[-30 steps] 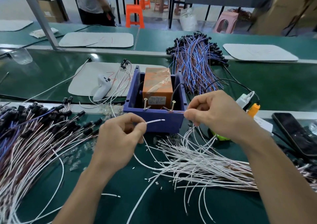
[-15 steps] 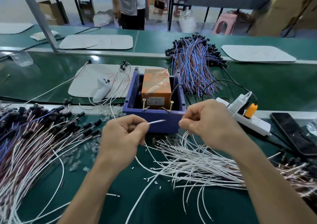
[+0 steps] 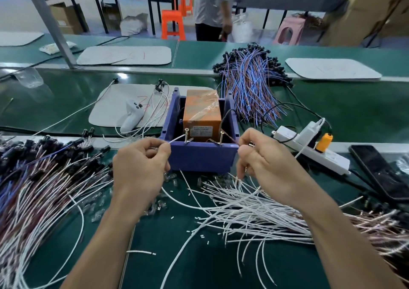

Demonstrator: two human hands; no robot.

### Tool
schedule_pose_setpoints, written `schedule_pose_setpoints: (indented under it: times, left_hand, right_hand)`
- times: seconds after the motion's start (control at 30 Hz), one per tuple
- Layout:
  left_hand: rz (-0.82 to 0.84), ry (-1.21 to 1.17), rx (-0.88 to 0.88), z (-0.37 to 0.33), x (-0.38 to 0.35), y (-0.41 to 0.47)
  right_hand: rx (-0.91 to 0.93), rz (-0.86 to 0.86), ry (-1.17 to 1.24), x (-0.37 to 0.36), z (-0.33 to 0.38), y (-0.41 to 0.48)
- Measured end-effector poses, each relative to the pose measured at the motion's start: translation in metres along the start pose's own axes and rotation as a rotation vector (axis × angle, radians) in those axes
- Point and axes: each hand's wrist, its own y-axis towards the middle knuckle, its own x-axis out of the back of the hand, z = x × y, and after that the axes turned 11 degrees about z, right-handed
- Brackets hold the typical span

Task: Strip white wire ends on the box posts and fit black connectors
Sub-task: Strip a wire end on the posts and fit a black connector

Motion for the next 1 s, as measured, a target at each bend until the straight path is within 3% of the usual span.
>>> schedule_pose_setpoints:
  times: [0.33, 1.0]
  left_hand:
    - [0.016, -0.018, -0.054, 0.004, 0.002, -0.002]
    - [0.041, 0.061, -0.093, -0.001, 0.0, -0.007]
  right_hand:
    - [0.014, -0.325, -0.065, -0.014, -0.015, 0.018]
    - [0.044, -0.4, -0.085, -0.01, -0.02, 0.028]
